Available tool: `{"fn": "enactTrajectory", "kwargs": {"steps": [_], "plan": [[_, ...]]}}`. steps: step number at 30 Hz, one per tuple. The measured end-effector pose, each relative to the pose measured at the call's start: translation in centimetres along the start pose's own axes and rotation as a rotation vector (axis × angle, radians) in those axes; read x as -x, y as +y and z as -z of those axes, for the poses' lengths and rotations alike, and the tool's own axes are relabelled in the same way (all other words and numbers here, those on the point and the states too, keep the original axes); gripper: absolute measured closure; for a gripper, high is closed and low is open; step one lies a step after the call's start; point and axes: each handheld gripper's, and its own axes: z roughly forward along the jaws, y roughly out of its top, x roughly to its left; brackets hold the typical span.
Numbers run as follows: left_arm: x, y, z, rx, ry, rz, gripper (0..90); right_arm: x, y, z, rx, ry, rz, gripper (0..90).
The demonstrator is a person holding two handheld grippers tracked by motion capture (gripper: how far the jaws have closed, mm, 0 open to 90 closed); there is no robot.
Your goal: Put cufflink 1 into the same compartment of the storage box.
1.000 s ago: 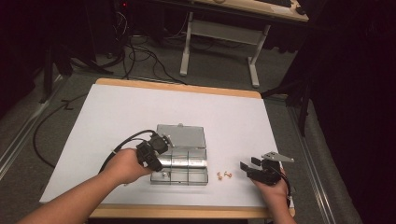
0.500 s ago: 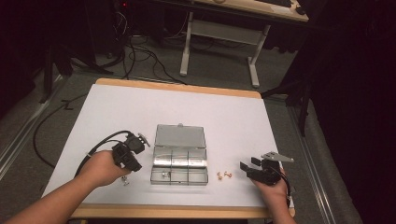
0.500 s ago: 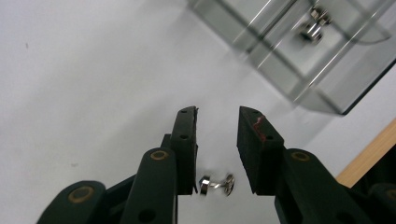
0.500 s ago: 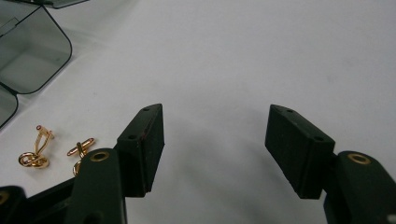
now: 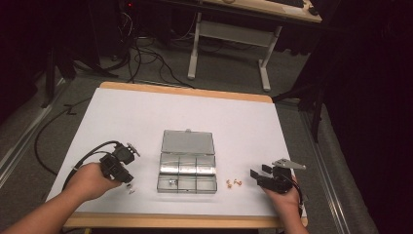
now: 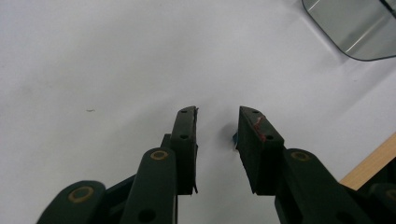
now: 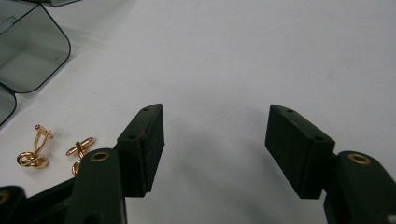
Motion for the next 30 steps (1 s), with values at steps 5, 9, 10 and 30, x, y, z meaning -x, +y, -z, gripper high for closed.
{"fn": "enactTrajectory", "kwargs": {"steps": [5,9,10,30], "plan": [[0.2,-0.2,0.0,-0.002,0.000,-0.004,69.7,-0.1,0.0,0.0,-0.001,-0.001,-0.001,38.0],[0.6,-0.2,-0.2,-0.004,-0.007,-0.023,69.9,-0.1,0.0,0.0,-0.005,-0.001,-0.001,38.0],[0.8,-0.2,-0.3,-0.006,-0.009,-0.022,69.9,-0.1,0.0,0.0,-0.005,-0.002,-0.002,38.0],[0.9,-0.5,-1.8,-0.046,-0.027,-0.036,77.4,0.0,0.0,0.0,0.001,0.001,-0.003,38.0]]}}
